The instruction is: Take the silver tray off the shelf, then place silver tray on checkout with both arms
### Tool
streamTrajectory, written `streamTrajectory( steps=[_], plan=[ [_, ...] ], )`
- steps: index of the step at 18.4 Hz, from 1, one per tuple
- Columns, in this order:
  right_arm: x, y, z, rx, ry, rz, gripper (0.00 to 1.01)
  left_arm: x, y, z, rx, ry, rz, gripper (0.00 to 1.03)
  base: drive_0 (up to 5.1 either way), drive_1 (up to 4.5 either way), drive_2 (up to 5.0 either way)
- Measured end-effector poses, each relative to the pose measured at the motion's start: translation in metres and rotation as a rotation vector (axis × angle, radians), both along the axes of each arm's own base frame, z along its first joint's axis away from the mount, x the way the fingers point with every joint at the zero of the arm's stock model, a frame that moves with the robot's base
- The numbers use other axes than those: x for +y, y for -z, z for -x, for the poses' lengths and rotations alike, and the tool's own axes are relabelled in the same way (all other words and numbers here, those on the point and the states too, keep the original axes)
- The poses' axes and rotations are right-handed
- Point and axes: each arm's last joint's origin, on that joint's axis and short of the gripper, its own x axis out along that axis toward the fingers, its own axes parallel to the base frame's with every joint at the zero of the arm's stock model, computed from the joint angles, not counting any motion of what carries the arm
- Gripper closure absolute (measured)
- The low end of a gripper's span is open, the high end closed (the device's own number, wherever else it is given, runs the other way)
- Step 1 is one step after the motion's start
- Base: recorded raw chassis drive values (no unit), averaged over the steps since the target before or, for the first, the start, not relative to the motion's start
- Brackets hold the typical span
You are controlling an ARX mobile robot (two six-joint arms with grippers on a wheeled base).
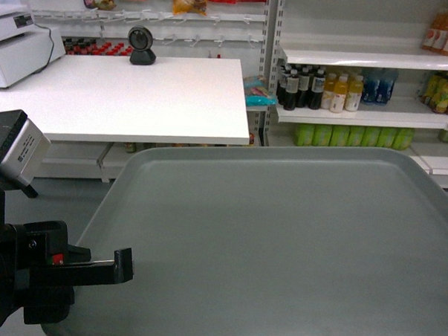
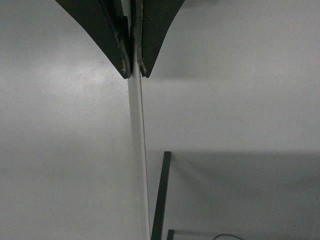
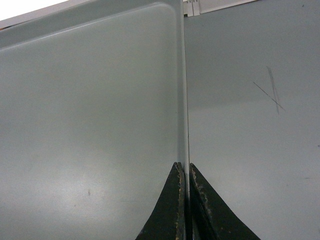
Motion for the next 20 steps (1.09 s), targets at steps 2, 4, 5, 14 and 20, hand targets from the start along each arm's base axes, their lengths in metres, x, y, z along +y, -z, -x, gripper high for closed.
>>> streamTrajectory(
  steps=[2,4,5,14,20],
  plan=[
    [0.0001,0.0,0.0,0.0,0.0,0.0,0.98,0.0,0.0001,0.0,0.001,0.0,-0.001,1.0,-5.0,2.43,2.4],
    [0.0001,0.0,0.0,0.0,0.0,0.0,0.98,0.0,0.0,0.0,0.0,0.0,-0.001,1.0,-5.1,2.34,2.3],
    [0.0001,0.0001,0.0001,0.001,-0.001,0.0,0.98,0.0,0.0001,0.0,0.001,0.0,0.0,1.0,-5.1,2.32,2.3],
    [0.0001,-0.0001,-0.0001,-0.002,0.0,0.0,0.98,0.0,0.0,0.0,0.0,0.0,-0.001,1.0,-5.0,2.41,2.4],
    [-0.0001,0.0,0.0,0.0,0.002,-0.003,0.98,0.0,0.0004,0.0005,0.0,0.0,0.0,1.0,-2.3,3.87,-1.4]
  ],
)
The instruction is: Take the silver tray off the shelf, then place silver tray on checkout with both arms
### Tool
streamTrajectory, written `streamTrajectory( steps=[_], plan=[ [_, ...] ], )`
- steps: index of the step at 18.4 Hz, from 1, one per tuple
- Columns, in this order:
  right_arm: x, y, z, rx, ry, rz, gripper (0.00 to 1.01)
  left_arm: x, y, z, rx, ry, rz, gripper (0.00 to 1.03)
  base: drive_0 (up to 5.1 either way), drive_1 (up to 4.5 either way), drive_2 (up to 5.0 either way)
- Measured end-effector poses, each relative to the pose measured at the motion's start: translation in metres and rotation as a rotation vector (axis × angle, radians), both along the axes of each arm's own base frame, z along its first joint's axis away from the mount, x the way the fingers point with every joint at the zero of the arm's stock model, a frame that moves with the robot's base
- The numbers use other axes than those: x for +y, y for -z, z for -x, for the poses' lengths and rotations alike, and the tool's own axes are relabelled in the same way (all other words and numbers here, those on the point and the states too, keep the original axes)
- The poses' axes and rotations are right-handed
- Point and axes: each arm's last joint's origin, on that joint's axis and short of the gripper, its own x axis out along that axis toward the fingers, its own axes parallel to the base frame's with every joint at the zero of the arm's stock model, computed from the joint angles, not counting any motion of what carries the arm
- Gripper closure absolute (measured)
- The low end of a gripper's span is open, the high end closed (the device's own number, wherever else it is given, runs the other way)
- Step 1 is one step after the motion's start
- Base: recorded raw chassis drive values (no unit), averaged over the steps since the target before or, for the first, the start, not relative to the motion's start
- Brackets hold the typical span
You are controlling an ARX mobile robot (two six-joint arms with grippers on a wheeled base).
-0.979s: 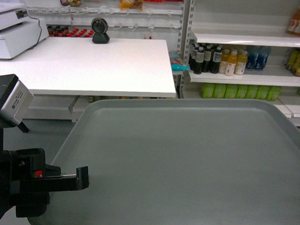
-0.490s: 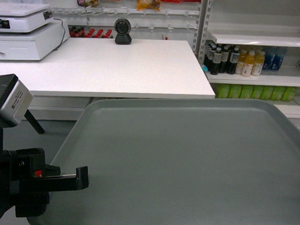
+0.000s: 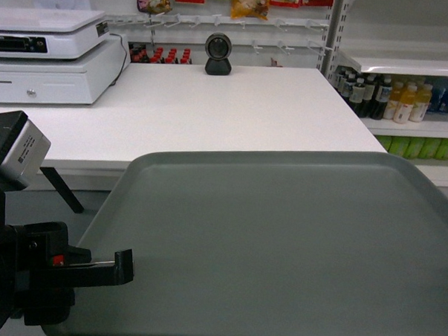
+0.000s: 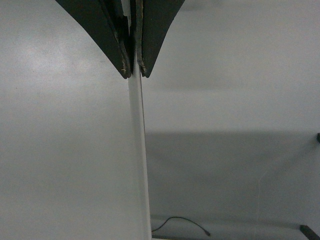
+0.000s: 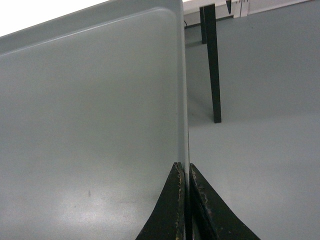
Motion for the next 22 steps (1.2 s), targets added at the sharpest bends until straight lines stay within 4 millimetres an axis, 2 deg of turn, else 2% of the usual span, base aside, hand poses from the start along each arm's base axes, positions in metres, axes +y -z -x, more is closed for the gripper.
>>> streamTrajectory(
  steps=[22],
  plan=[
    [0.0003,0.0001,-0.0001,0.001,0.0,-0.002,0.98,0.0003,0.0001,0.0,0.001,-0.004,-0.002,1.0,0.0,4.31,-4.3]
  ],
)
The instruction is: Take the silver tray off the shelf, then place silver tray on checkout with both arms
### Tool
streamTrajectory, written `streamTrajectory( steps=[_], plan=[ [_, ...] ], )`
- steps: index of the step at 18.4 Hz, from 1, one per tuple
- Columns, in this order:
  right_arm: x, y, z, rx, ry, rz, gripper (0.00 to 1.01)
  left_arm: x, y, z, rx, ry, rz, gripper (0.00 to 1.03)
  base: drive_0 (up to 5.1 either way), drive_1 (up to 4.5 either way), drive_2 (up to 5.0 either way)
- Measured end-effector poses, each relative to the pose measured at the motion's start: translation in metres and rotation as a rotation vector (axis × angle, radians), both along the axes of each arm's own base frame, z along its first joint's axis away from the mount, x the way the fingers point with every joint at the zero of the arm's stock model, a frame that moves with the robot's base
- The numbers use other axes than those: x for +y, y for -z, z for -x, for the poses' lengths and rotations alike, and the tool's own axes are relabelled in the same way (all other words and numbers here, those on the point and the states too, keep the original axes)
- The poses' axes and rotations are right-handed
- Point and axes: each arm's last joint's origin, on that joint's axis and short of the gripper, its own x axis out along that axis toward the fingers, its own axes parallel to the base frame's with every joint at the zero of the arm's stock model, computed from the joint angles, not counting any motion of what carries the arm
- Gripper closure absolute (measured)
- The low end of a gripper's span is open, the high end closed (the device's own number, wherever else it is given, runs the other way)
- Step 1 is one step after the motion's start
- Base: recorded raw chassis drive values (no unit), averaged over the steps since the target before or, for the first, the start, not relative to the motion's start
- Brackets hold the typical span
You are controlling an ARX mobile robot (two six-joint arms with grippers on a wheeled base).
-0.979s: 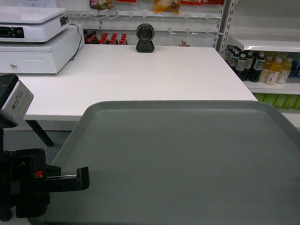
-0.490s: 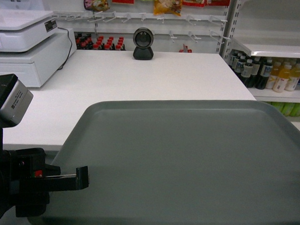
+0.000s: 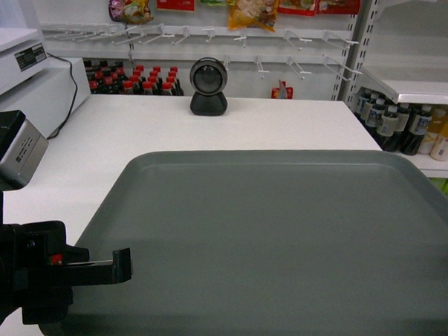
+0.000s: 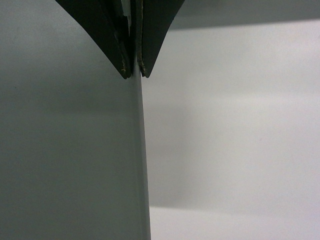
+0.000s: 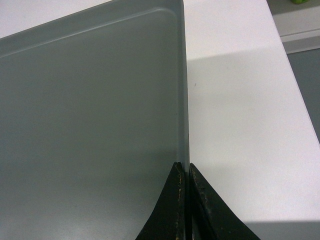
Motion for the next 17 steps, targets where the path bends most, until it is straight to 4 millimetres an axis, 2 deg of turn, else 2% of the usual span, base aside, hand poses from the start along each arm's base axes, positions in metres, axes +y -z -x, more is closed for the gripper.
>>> streamTrajectory(
  steps=[5,7,8,11,13,15,17],
  plan=[
    [0.0,0.001,0.0,0.002,0.002,0.001,0.98,0.0,0.0,-0.001,-0.002,0.002,0.003,1.0,-0.1,4.12,-4.4],
    [0.0,0.0,0.0,0.0,-0.004,-0.004,0.98,-0.003,0.0,-0.001,0.018,-0.036,-0.028,1.0,0.0,0.0,0.0],
    [0.001,0.001,-0.002,-0.045,-0.045,-0.016,0.98,-0.007,-0.001,-0.006,0.016,-0.094,-0.099,1.0,0.0,0.0,0.0],
    [0.013,0.004,-0.036,-0.184,-0.154,-0.029,0.98,-0.011,-0.003,-0.043,-0.083,-0.183,-0.238,0.99,0.0,0.0,0.0],
    [0.025,0.006,-0.071,-0.218,-0.15,-0.026,0.98,-0.007,-0.002,-0.08,-0.145,-0.181,-0.3,0.99,0.0,0.0,0.0],
    [0.036,0.022,-0.102,-0.181,-0.141,-0.028,0.98,-0.004,0.014,-0.109,-0.151,-0.157,-0.387,0.99,0.0,0.0,0.0],
    [0.045,0.05,-0.122,-0.102,-0.13,-0.017,0.98,-0.003,0.037,-0.127,-0.11,-0.119,-0.483,0.99,0.0,0.0,0.0]
  ],
)
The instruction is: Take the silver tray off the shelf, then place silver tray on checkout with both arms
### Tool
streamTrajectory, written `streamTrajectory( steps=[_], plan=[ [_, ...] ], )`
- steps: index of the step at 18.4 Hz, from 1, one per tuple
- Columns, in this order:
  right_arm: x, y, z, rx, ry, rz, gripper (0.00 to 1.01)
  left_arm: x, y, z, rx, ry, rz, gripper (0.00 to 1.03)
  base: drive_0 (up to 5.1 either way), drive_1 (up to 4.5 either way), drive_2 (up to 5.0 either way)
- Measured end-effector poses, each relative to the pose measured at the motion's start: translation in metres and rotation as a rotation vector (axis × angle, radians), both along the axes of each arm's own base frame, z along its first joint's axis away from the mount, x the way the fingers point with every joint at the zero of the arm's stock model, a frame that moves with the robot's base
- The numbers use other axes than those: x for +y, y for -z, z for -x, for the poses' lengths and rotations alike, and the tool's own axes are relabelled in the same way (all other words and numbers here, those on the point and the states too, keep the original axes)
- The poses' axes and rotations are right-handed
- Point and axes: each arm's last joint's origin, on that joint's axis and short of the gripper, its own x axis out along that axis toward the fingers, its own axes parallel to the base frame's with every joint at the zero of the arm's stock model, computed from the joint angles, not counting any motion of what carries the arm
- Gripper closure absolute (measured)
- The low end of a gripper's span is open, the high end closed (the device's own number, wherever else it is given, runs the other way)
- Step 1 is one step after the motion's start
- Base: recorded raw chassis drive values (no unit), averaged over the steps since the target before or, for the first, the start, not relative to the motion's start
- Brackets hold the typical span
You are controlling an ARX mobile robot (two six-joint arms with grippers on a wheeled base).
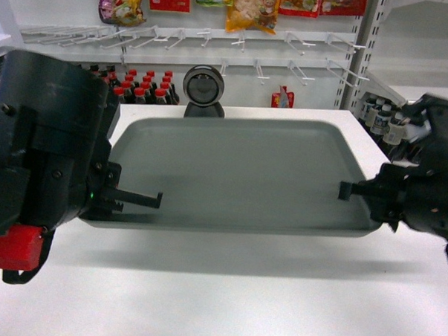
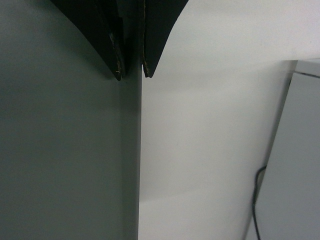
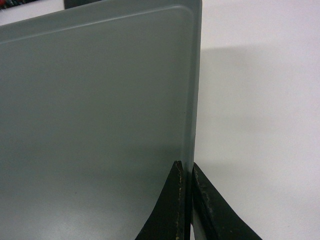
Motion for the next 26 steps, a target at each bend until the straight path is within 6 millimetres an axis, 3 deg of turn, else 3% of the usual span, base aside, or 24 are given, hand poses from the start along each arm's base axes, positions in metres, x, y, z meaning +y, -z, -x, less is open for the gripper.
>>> streamTrajectory(
  steps=[5,7,11,13,15,16,17,18,19,20,21,22,24,25,26],
  plan=[
    [0.009,0.064,-0.019,0.126,0.002,0.094,0.98,-0.013,0.05,-0.008,0.142,-0.009,-0.051,0.99,0.0,0.0,0.0],
    [0.009,0.066,-0.025,0.134,0.001,0.137,0.94,-0.017,0.062,-0.011,0.166,-0.046,0.001,0.97,0.0,0.0,0.0],
    [0.009,0.064,-0.022,0.134,-0.028,0.122,0.62,-0.02,0.057,-0.018,0.144,-0.019,0.078,0.64,0.0,0.0,0.0],
    [-0.002,0.04,-0.013,0.101,-0.02,0.076,0.42,-0.018,0.039,-0.008,0.106,0.024,0.118,0.44,0.0,0.0,0.0],
    [-0.03,-0.011,-0.001,-0.029,-0.001,-0.003,0.22,-0.012,-0.011,0.008,-0.022,0.02,0.174,0.24,0.0,0.0,0.0],
    [-0.037,-0.031,0.006,-0.075,-0.001,-0.036,0.14,-0.007,-0.035,0.016,-0.083,0.006,0.216,0.17,0.0,0.0,0.0],
    [-0.041,-0.048,0.008,-0.235,0.053,-0.022,0.13,-0.002,-0.063,0.026,-0.202,-0.008,0.277,0.11,0.0,0.0,0.0],
    [-0.044,-0.053,0.012,-0.385,0.15,0.045,0.21,0.007,-0.085,0.034,-0.404,0.071,0.362,0.19,0.0,0.0,0.0],
    [-0.044,-0.04,0.036,-0.427,0.221,0.129,0.34,0.017,-0.094,0.053,-0.544,0.178,0.365,0.32,0.0,0.0,0.0],
    [-0.047,-0.029,0.06,-0.412,0.219,0.18,0.47,0.031,-0.08,0.071,-0.554,0.198,0.326,0.45,0.0,0.0,0.0],
    [-0.05,-0.035,0.071,-0.436,0.23,0.191,0.57,0.041,-0.07,0.083,-0.532,0.192,0.304,0.54,0.0,0.0,0.0],
    [-0.055,-0.055,0.083,-0.522,0.251,0.191,0.71,0.051,-0.069,0.099,-0.537,0.194,0.291,0.68,0.0,0.0,0.0],
    [-0.059,-0.055,0.109,-0.505,0.246,0.199,0.95,0.061,-0.076,0.12,-0.612,0.223,0.294,0.92,0.0,0.0,0.0],
    [-0.064,-0.051,0.12,-0.476,0.224,0.204,0.98,0.066,-0.067,0.128,-0.584,0.217,0.291,1.02,0.0,0.0,0.0],
    [-0.07,-0.053,0.128,-0.467,0.24,0.212,0.98,0.07,-0.056,0.138,-0.526,0.207,0.287,1.01,0.0,0.0,0.0]
  ],
)
